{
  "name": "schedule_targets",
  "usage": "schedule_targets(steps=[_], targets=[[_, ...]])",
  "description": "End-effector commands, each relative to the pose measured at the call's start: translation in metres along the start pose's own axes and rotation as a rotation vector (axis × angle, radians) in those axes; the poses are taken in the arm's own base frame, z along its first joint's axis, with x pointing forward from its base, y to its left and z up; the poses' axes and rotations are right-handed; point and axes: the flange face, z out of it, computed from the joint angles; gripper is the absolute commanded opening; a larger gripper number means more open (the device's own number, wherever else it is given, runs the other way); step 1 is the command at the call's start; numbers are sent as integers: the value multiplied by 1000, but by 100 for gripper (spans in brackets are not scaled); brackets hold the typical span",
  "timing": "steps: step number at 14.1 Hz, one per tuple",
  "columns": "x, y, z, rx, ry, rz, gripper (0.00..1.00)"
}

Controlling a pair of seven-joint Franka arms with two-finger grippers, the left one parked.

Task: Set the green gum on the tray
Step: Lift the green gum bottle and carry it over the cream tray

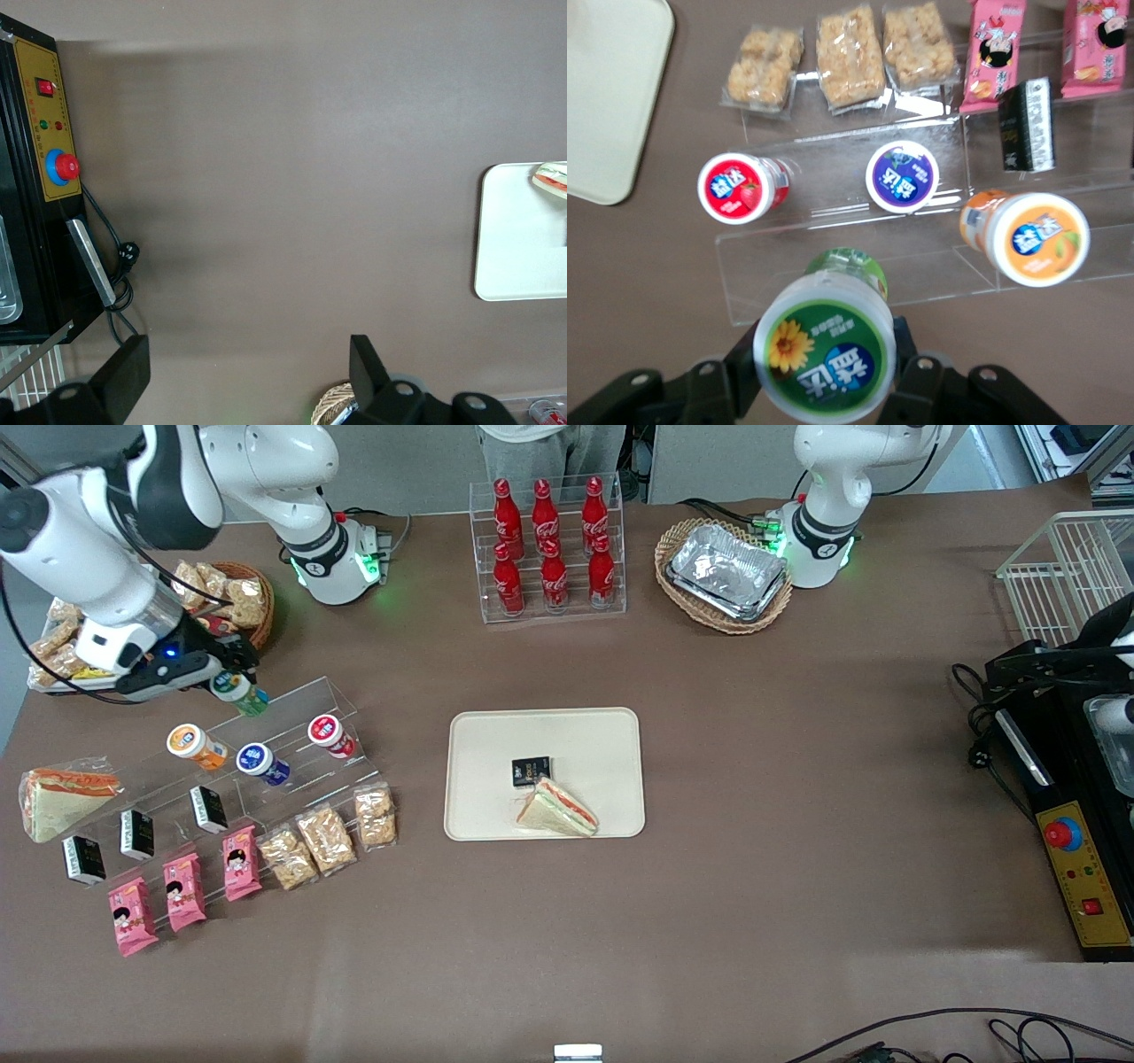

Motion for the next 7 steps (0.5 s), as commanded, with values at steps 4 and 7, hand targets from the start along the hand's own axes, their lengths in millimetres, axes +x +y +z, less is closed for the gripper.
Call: schedule_targets(steps=[4,7], targets=[[39,-17,-128,28,-78,86,18],[61,-45,-168,73,-74,144,18]])
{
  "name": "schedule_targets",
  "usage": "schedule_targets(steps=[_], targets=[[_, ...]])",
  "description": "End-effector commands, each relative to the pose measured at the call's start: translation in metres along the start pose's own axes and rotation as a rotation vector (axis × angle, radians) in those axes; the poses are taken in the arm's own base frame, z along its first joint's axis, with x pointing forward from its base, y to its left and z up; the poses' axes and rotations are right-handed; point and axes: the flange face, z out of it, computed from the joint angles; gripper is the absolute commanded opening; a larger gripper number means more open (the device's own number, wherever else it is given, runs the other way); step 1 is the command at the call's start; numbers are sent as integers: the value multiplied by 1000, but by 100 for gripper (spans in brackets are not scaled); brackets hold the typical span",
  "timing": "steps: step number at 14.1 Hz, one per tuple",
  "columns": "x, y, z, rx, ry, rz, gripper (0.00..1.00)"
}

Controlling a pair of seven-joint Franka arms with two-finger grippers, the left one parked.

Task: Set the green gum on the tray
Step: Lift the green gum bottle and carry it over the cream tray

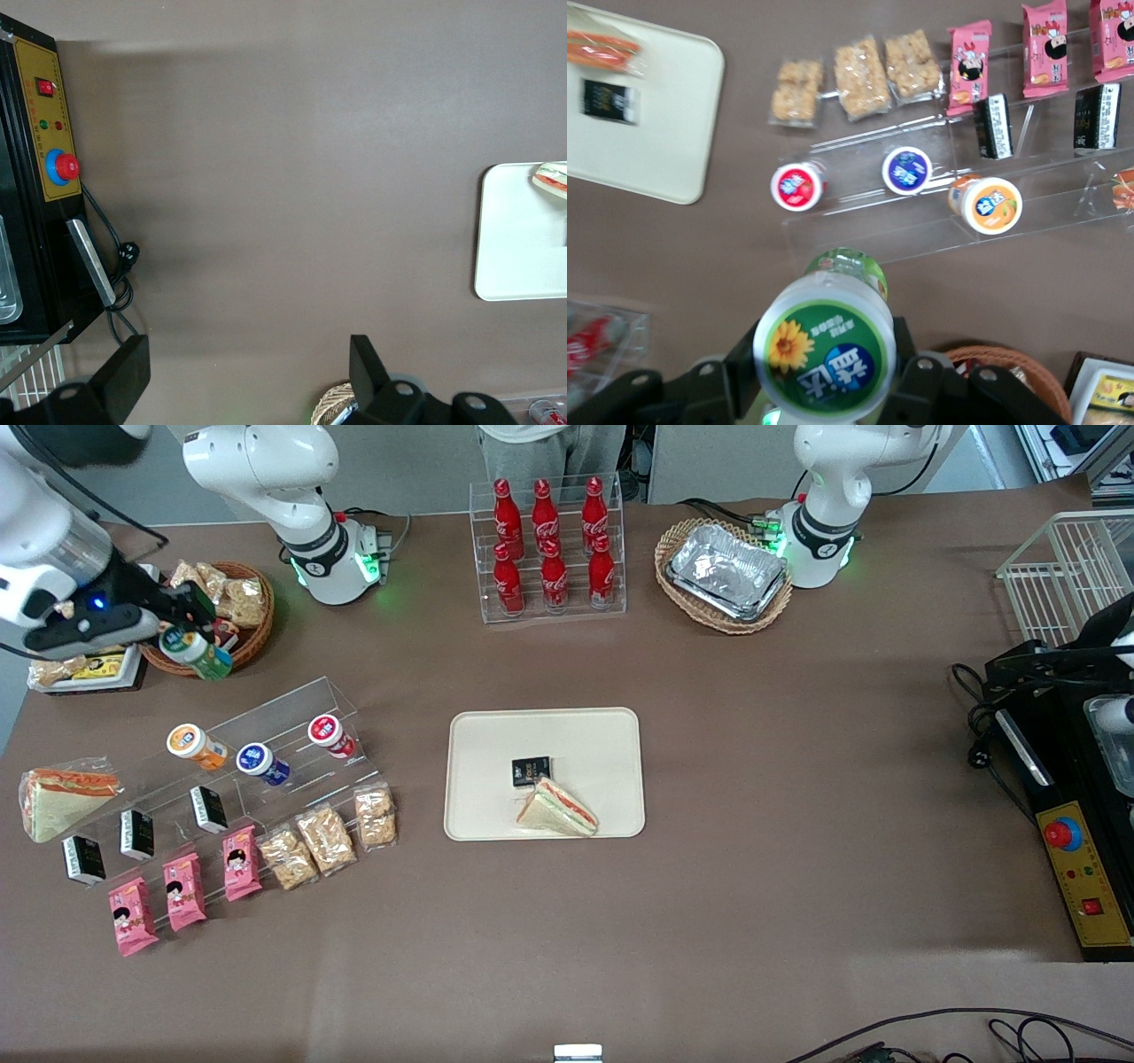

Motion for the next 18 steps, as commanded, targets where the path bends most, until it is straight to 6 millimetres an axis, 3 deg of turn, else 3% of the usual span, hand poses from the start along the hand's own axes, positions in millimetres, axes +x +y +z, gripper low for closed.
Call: schedule_targets(steps=[1,5,9,11,12,15,18], targets=[[35,-42,-38,53,-12,88,18],[55,-132,-38,62,-22,260,18],[84,-202,4,106,-47,468,19],[93,-237,43,104,-31,503,19],[97,-239,71,108,-23,532,19],[87,-266,160,123,27,555,19],[90,-278,234,73,32,572,19]])
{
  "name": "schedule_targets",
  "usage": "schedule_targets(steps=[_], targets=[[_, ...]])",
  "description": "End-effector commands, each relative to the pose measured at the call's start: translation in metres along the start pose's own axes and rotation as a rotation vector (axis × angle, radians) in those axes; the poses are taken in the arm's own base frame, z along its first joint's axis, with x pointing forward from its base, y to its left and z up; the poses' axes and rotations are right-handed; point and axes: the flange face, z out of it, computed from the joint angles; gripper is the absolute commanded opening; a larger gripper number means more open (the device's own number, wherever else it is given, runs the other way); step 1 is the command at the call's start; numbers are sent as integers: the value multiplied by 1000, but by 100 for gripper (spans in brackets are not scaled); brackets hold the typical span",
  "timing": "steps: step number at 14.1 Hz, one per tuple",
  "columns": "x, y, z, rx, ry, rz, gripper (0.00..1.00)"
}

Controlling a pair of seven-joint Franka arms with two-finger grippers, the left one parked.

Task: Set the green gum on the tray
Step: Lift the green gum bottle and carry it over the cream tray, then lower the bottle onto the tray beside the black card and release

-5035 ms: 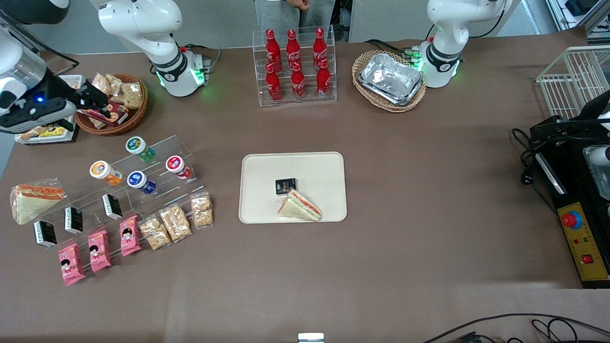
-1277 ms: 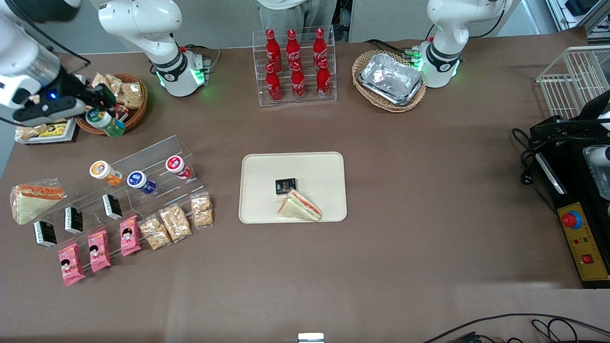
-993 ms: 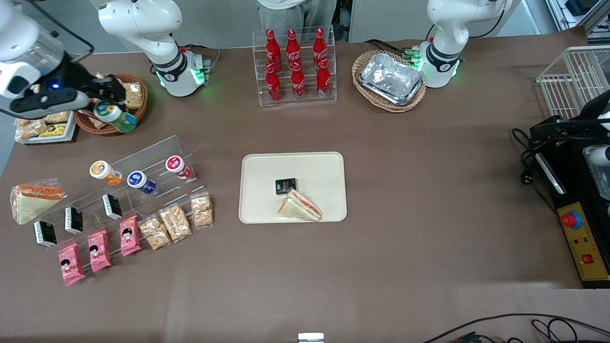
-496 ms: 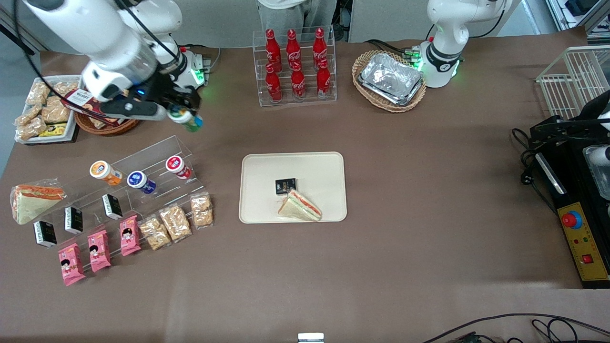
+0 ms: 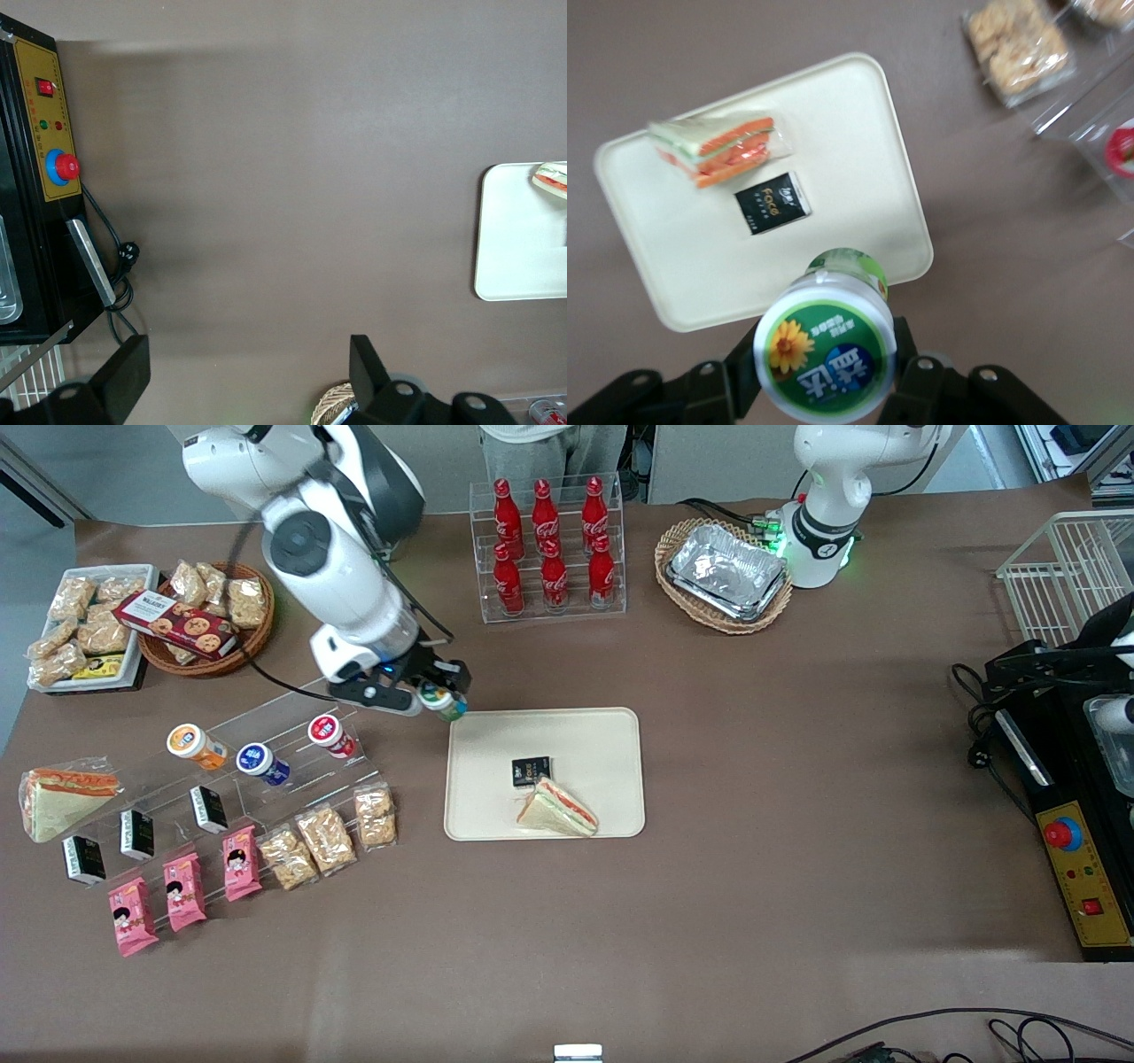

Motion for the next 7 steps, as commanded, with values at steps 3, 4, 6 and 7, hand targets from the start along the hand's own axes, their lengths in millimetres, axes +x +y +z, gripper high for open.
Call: schedule_targets(steps=[3,4,6,7], targets=[[-10,-2,130,-72,62,59,19],[-9,-2,146,-84,78,63,19],[-6,-1,169,-89,97,63,19],[-4,0,176,-89,102,56,19]])
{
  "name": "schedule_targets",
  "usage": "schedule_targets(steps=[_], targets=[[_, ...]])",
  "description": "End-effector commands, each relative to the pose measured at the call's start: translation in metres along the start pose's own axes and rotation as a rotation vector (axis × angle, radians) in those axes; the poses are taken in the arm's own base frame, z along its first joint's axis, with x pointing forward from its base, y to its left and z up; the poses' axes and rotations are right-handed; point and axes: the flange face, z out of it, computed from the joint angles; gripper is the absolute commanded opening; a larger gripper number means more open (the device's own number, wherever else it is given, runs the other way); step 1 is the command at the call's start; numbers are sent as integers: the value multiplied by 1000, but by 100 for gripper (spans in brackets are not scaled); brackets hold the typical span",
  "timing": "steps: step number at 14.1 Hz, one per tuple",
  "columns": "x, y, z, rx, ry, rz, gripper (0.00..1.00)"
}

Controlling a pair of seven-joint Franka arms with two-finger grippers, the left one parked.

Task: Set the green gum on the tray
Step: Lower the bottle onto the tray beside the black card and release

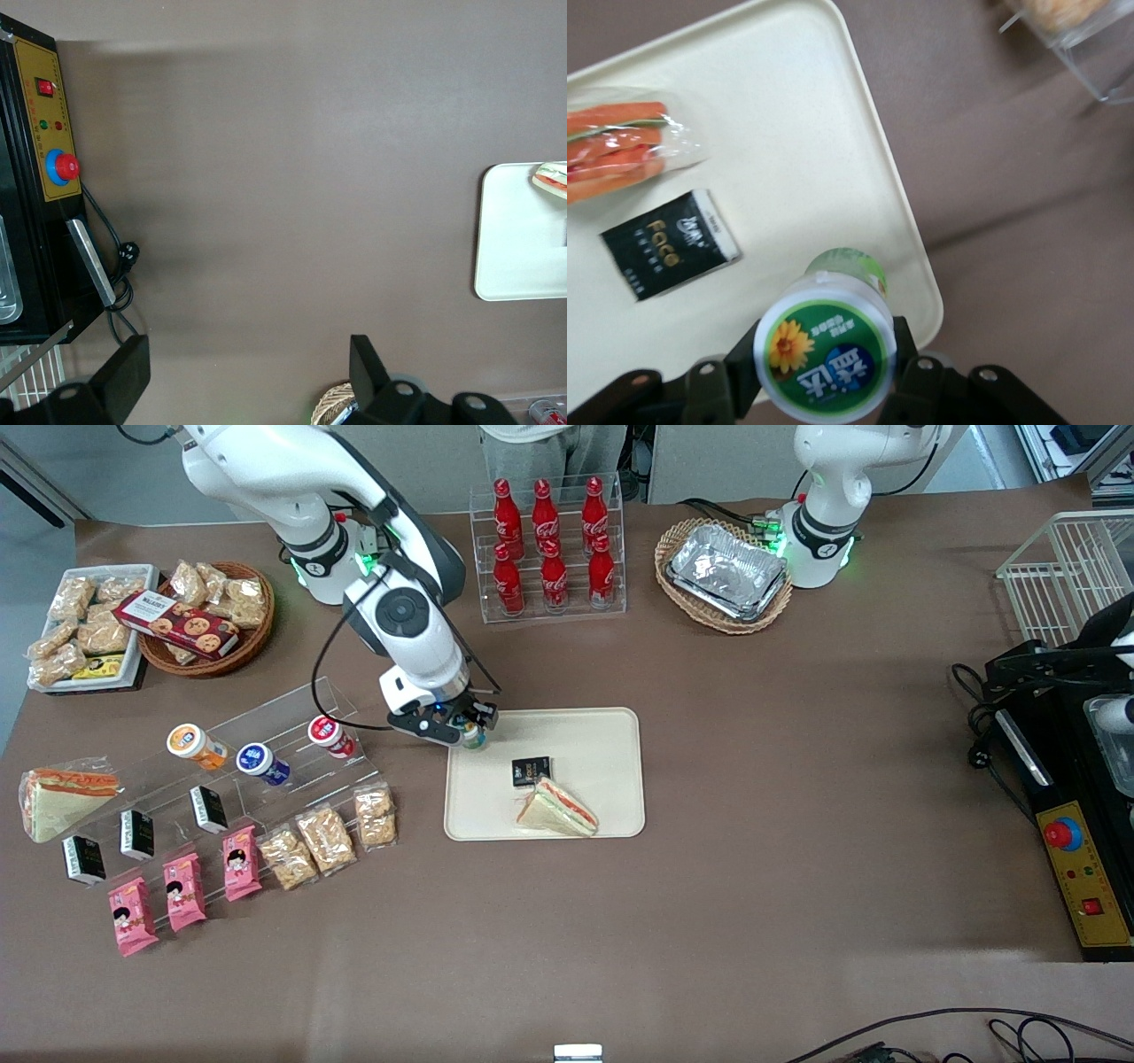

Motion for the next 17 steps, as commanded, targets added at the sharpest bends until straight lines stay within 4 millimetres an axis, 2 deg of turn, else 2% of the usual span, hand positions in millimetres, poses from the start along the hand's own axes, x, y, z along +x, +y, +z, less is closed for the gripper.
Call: schedule_targets(steps=[1,3,5,6,7,8,15,17], targets=[[5,-5,26,12,22,6,19],[5,-6,30,15,18,8,19],[5,-6,31,14,16,8,39],[5,-6,34,13,14,9,64],[5,-5,35,14,12,9,97],[6,-5,35,13,13,10,100],[12,-1,33,6,19,-19,100],[16,-4,12,11,47,-75,100]])
